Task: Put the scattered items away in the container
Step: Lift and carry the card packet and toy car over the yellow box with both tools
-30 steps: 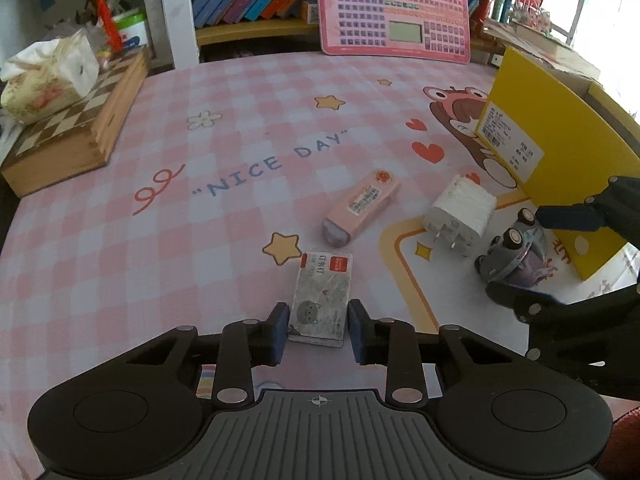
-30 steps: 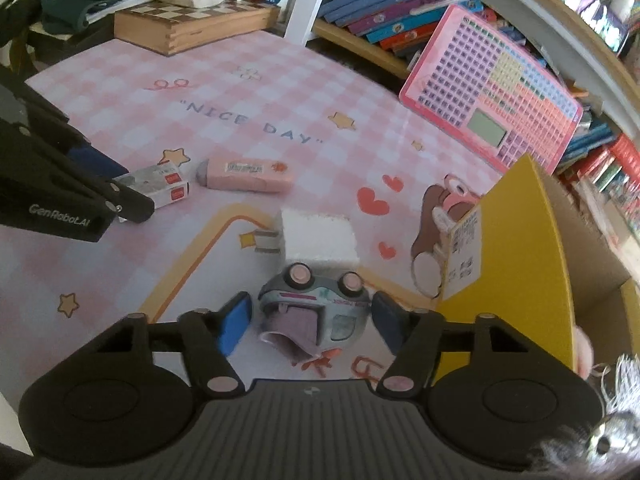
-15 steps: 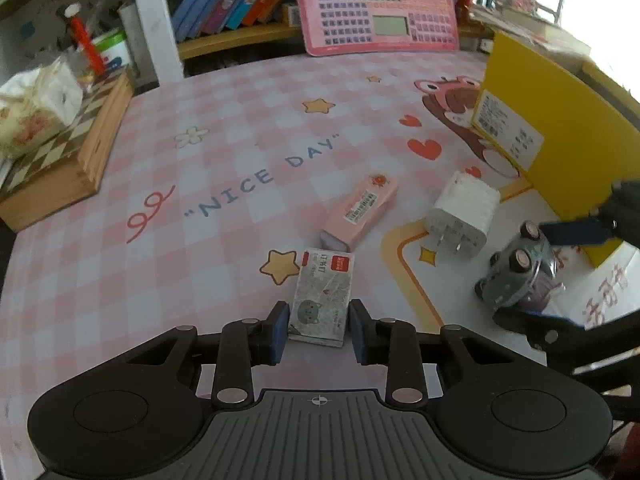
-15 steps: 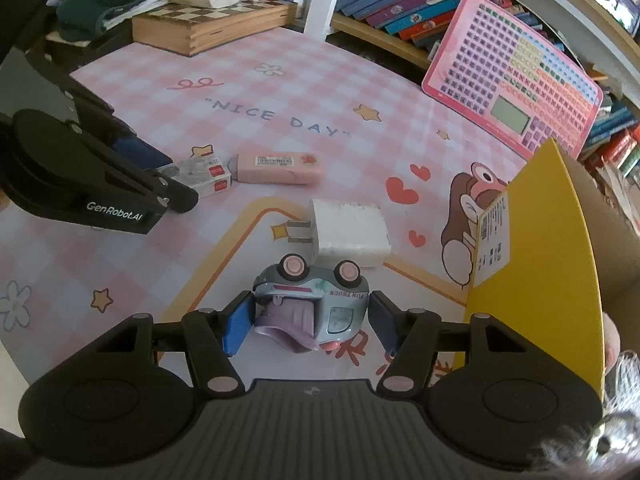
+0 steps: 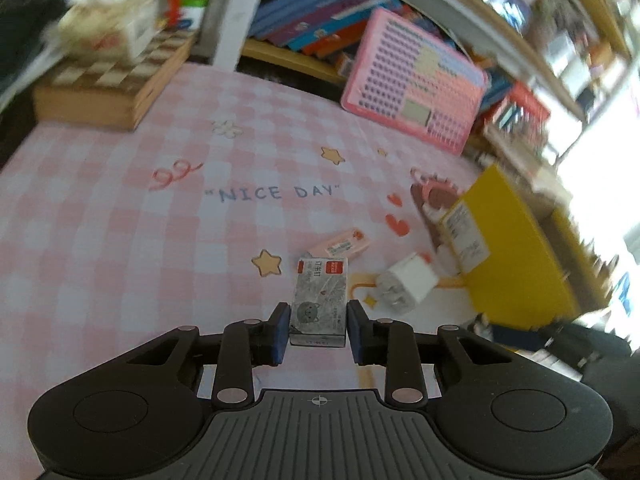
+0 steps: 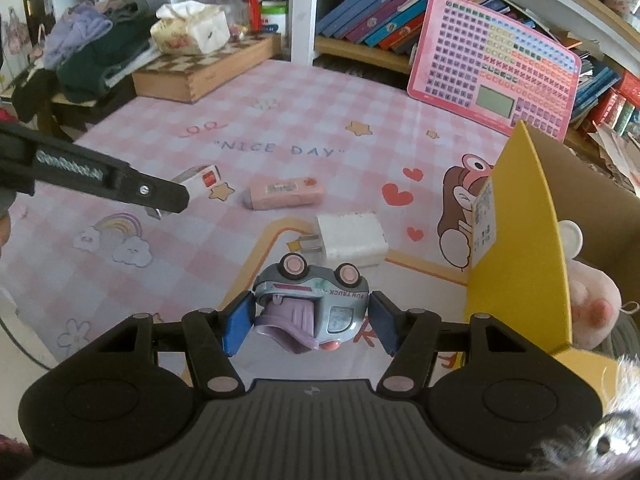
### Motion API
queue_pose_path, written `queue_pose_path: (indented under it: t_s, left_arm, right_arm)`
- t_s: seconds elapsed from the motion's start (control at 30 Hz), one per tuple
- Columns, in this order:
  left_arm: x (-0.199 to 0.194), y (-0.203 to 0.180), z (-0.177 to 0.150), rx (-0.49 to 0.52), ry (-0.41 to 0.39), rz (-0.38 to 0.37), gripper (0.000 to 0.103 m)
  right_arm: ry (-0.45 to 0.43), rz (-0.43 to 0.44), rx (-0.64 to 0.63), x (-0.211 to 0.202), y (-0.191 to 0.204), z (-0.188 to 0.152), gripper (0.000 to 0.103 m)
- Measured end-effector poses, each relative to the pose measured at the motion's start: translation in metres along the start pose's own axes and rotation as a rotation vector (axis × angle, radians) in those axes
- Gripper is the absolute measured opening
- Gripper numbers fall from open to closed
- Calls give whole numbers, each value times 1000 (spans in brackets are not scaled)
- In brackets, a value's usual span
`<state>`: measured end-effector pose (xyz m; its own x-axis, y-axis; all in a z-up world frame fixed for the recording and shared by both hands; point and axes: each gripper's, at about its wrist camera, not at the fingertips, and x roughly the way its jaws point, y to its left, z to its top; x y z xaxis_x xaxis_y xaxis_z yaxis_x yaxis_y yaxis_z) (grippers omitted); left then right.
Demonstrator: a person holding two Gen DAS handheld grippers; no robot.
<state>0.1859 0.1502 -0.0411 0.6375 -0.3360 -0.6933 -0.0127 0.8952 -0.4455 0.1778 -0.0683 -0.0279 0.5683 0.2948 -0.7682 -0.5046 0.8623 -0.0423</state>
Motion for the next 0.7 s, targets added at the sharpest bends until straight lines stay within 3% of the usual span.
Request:
queue_pose_path:
  t_s: [0.13, 0.4, 0.7]
  left_arm:
    - [-17, 9, -9, -77, -13, -29, 28]
    - [-44, 7, -33, -87, -40, -47, 28]
    - [-75, -1, -56, -123, -39, -143, 28]
  right_arm:
    - [-12, -2, 15, -14, 4, -5, 60]
    - [-31, -2, 5, -42, 25, -22, 60]
    - [-45, -3, 35, -78, 39, -45, 60]
